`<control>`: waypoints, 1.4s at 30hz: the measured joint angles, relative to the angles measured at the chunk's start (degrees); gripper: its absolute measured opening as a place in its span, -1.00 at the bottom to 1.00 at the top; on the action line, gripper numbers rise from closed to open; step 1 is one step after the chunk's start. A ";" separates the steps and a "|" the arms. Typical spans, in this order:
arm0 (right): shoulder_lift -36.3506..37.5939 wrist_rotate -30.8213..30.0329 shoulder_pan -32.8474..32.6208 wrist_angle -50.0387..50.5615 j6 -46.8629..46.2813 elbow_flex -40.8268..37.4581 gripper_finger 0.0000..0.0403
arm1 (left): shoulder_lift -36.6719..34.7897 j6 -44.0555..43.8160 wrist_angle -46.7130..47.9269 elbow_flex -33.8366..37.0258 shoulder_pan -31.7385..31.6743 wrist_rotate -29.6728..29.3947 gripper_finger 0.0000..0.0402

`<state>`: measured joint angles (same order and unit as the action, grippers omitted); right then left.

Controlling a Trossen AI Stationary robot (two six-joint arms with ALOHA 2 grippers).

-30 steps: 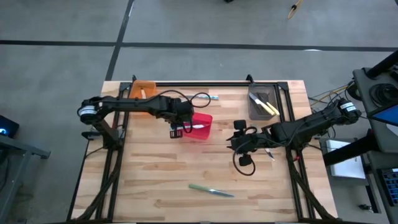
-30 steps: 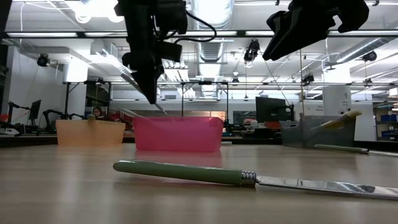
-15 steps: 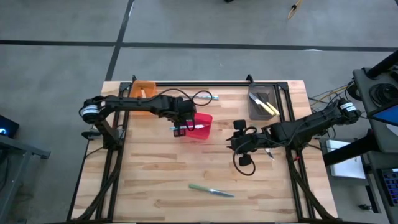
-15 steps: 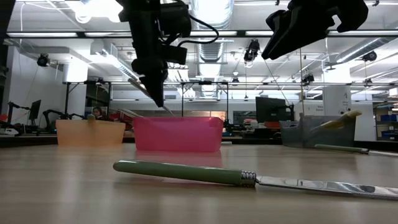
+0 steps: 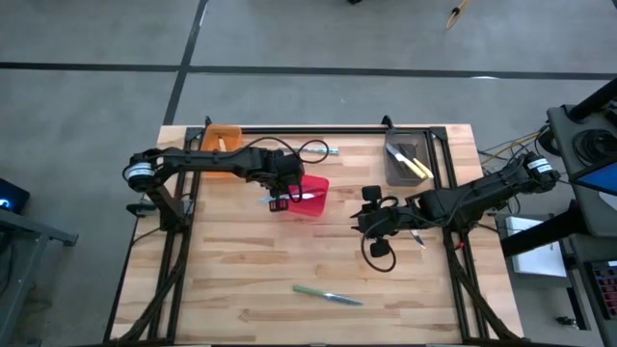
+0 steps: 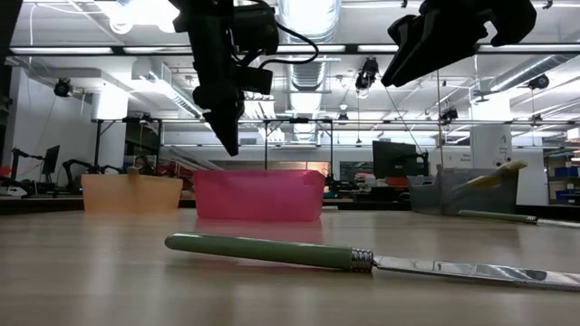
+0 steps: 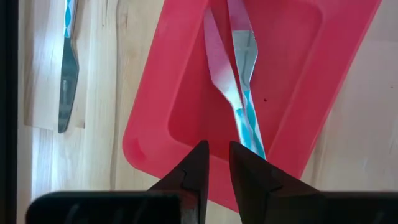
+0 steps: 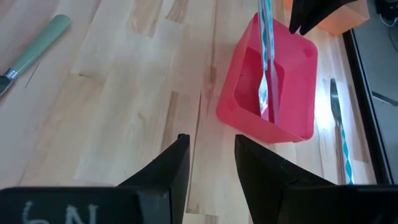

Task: Sort silverware by color (type)
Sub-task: Adjust the white patterned table knife in the red bin

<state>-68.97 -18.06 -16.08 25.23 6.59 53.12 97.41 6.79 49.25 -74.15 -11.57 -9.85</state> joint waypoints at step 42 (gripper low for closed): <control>-22.02 0.48 -0.02 -20.92 -19.55 11.52 -0.41 | -10.11 -32.79 -4.91 3.73 54.07 -38.80 -0.77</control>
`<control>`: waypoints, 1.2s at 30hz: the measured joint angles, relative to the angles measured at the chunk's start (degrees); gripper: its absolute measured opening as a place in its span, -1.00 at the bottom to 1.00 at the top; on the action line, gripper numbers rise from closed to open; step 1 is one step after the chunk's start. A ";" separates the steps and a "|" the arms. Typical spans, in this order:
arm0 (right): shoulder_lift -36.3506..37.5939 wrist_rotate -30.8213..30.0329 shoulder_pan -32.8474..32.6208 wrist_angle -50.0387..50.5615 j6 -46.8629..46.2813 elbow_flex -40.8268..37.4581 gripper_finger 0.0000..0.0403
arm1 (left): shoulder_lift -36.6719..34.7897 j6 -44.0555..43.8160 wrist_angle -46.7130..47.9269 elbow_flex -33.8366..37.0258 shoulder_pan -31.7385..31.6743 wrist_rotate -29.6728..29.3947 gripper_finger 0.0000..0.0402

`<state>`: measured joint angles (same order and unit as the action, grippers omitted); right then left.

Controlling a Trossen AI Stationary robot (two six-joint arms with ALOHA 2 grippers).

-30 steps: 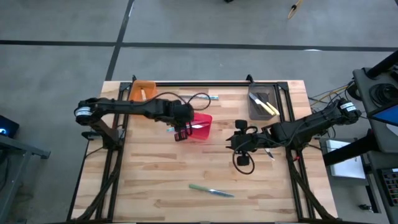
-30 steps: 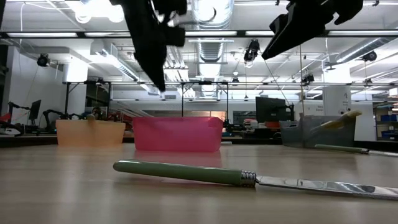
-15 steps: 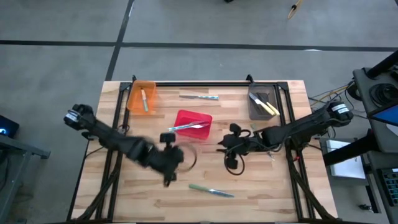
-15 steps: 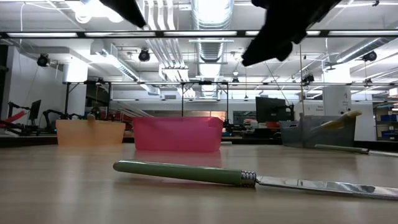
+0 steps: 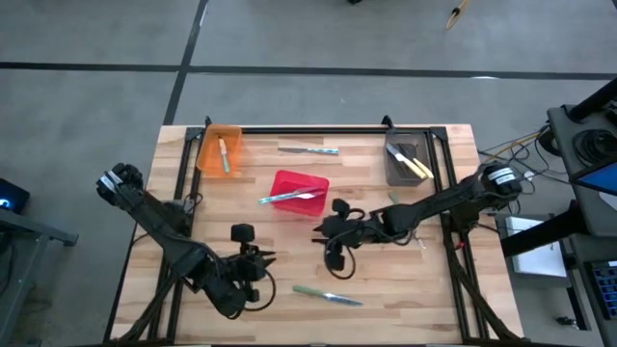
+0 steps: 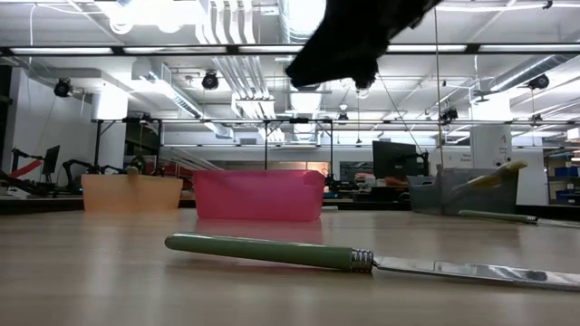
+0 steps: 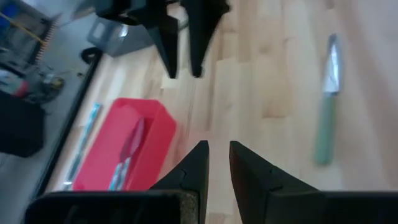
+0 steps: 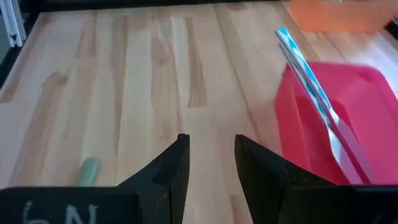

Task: Sort silverware by color (type)
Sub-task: Adjust the white patterned table knife in the red bin

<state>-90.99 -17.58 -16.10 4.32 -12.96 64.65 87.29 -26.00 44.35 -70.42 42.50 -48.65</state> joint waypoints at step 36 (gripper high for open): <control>-24.85 0.13 13.17 -12.94 13.63 22.31 -0.65 | -30.44 -18.51 -3.27 34.88 -1.63 -28.04 -0.81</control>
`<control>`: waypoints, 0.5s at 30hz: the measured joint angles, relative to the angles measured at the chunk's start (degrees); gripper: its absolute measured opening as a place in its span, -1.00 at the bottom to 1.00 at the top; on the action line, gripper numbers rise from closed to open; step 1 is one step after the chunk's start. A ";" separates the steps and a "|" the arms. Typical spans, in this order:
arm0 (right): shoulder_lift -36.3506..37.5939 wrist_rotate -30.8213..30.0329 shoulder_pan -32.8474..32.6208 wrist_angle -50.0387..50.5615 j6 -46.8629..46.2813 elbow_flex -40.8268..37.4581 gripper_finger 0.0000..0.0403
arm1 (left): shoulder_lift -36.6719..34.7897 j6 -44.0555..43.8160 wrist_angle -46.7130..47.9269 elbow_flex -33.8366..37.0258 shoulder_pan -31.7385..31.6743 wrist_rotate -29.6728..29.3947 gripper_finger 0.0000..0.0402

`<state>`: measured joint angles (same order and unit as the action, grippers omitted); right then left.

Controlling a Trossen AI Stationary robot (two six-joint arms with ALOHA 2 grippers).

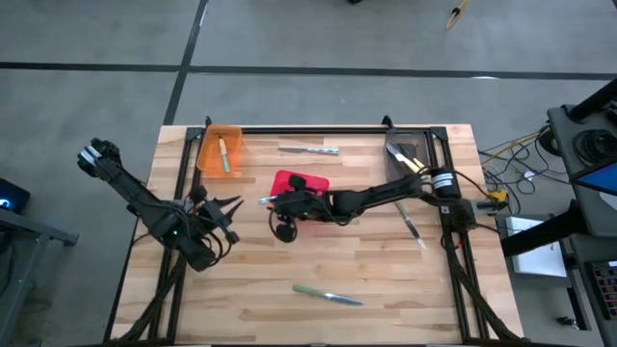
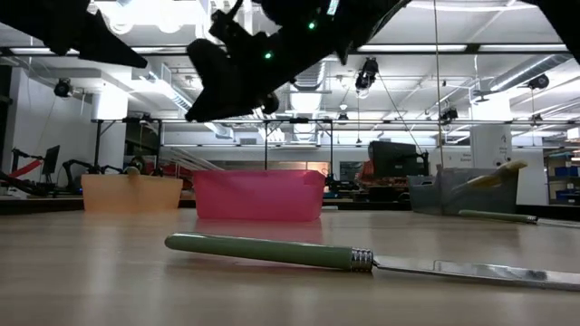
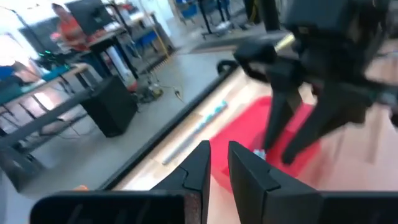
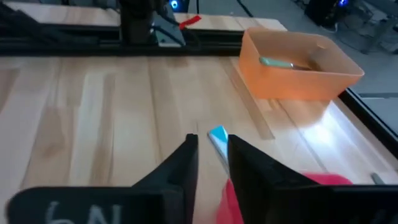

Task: Sort silverware by color (type)
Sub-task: Adjust the white patterned table knife in the red bin

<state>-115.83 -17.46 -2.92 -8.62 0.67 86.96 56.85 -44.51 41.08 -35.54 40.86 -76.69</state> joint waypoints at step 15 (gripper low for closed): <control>-8.59 3.71 1.69 -0.31 -0.69 7.54 -0.96 | -0.54 3.78 0.06 -2.22 -0.04 -3.86 -0.81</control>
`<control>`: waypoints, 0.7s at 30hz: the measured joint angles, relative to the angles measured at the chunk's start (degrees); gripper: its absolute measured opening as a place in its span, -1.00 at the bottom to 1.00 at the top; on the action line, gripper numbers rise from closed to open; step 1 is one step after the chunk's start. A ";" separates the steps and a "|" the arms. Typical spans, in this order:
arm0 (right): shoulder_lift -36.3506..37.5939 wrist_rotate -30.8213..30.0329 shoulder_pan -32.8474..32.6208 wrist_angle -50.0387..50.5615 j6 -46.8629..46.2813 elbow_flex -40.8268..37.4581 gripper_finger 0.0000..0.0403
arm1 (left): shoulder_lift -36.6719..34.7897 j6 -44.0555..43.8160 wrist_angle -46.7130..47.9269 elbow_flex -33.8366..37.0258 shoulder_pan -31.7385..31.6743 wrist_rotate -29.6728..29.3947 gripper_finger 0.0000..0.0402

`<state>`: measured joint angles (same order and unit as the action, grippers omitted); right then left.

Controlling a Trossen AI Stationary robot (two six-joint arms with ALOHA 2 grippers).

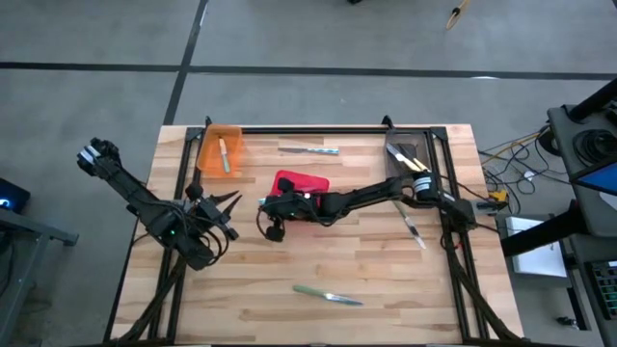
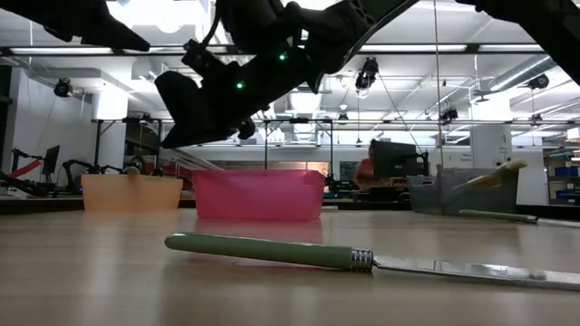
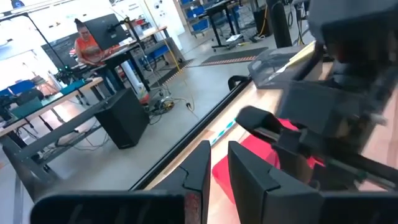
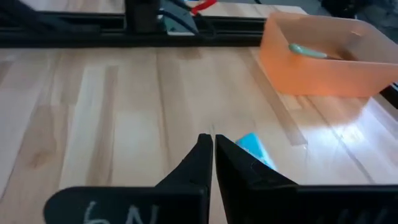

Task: Sort silverware by color (type)
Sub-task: Adjust the white patterned table knife in the red bin

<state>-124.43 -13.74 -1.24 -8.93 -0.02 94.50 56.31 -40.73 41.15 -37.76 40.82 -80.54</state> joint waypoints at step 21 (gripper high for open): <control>2.14 -2.83 2.16 3.51 -1.92 0.00 -0.96 | 0.55 0.71 -0.04 0.31 0.00 0.04 -0.81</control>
<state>-122.28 -16.58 0.92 -5.42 -1.93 94.50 56.86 -40.02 41.10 -37.45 40.82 -80.50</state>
